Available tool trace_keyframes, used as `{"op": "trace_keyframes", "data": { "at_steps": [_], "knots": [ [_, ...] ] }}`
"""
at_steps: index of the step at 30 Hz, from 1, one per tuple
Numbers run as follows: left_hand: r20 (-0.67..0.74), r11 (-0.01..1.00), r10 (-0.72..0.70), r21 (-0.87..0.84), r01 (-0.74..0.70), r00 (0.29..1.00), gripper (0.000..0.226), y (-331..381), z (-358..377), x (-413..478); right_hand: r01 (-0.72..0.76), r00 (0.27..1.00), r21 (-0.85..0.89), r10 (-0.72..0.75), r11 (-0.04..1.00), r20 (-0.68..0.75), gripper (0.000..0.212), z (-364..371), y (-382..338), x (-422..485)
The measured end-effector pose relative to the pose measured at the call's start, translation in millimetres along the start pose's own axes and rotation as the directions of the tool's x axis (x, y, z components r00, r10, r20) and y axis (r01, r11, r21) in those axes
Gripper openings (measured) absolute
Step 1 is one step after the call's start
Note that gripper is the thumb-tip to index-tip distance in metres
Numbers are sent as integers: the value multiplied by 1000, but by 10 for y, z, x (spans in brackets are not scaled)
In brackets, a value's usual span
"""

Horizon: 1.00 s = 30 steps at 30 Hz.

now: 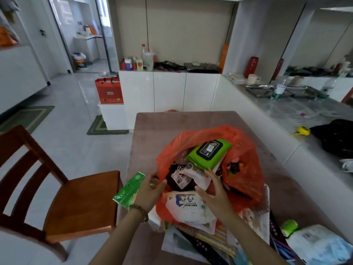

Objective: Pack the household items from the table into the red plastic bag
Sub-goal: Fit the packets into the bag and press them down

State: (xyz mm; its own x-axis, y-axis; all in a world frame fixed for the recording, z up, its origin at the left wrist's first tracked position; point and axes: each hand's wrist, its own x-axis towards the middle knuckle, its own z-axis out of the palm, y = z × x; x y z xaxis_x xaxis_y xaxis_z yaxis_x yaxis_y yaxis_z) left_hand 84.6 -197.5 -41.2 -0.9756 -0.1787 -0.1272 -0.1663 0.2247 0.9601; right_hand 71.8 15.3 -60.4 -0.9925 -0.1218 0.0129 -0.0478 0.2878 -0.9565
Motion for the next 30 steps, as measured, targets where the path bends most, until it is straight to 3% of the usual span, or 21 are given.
{"op": "trace_keyframes", "data": {
  "at_steps": [2, 4, 7, 11, 17, 21, 25, 30],
  "knots": [
    [-180, 984, 170, 79, -158, 969, 33, 105, 45, -21, 12, 999, -4, -12, 1000, -34, 55, -70, -3, -74],
    [-245, 927, 372, 140, -347, 895, 33, 249, 156, -29, 22, 997, 7, -22, 1000, -69, 52, -203, -11, -151],
    [-41, 875, 484, 38, -483, 874, 29, 442, 478, -42, -1, 989, 80, 13, 997, -145, 44, -492, 4, -279],
    [300, 933, 346, -10, -360, 889, 38, 520, 1074, -113, -69, 969, 128, 97, 989, -226, 35, -989, 46, -469],
    [477, 985, 116, 55, -161, 871, 25, 391, 1892, -346, -239, 893, 211, 300, 948, -336, 23, -1676, 281, -698],
    [423, 952, 61, 248, -180, 904, 20, 305, 2207, -461, -401, 870, 266, 456, 876, -188, 13, -1902, 477, -726],
    [389, 928, -50, 358, -101, 920, 23, 172, 2326, -505, -589, 783, 321, 623, 741, 0, 36, -1963, 669, -557],
    [280, 839, -204, 543, 20, 938, 36, 67, 2513, -520, -709, 681, 291, 731, 642, 48, 59, -1970, 920, -212]
  ]
}}
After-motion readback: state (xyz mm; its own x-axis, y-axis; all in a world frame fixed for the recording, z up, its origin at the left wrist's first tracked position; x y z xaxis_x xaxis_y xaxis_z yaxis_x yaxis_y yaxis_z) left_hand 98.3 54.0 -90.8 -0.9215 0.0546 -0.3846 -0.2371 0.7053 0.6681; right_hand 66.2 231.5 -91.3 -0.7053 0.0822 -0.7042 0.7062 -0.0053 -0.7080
